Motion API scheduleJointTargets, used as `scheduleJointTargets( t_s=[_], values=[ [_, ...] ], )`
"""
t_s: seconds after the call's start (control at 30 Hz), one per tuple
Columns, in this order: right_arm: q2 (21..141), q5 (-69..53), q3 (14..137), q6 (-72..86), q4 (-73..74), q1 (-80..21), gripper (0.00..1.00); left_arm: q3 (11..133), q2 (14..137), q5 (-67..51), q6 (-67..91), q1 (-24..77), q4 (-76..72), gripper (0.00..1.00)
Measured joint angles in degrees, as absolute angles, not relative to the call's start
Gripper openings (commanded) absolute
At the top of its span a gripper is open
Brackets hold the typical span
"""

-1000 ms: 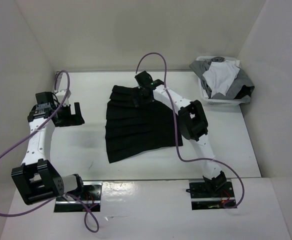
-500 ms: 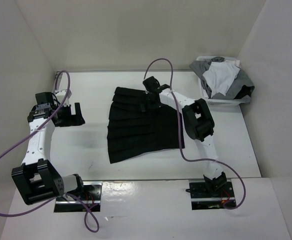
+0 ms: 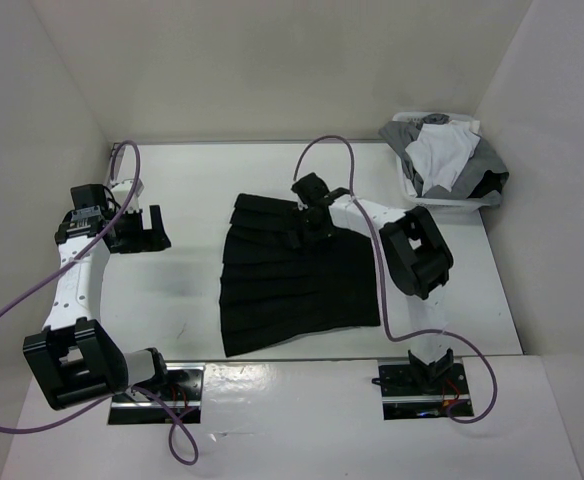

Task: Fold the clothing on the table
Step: Flatten the skirt out

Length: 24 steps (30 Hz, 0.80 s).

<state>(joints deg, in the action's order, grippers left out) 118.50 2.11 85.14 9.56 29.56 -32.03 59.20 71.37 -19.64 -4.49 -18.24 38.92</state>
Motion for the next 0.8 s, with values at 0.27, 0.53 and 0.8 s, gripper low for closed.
scheduleJointTargets(
  t_s=[0.27, 0.53, 0.8],
  values=[
    [115.8, -0.6, 81.8, 8.1, 30.1, -36.4, 0.99, 59.2, 71.4, -19.9, -4.6, -18.2, 38.9, 1.00],
    [110.8, -0.8, 83.1, 5.0, 33.5, -36.8, 0.99, 60.7, 74.5, -22.9, -6.2, -16.4, 39.8, 1.00],
    [96.4, -0.7, 85.2, -2.6, 33.6, -29.8, 0.96, 71.9, 92.8, -28.1, -7.8, -5.4, 37.4, 0.95]
  ],
)
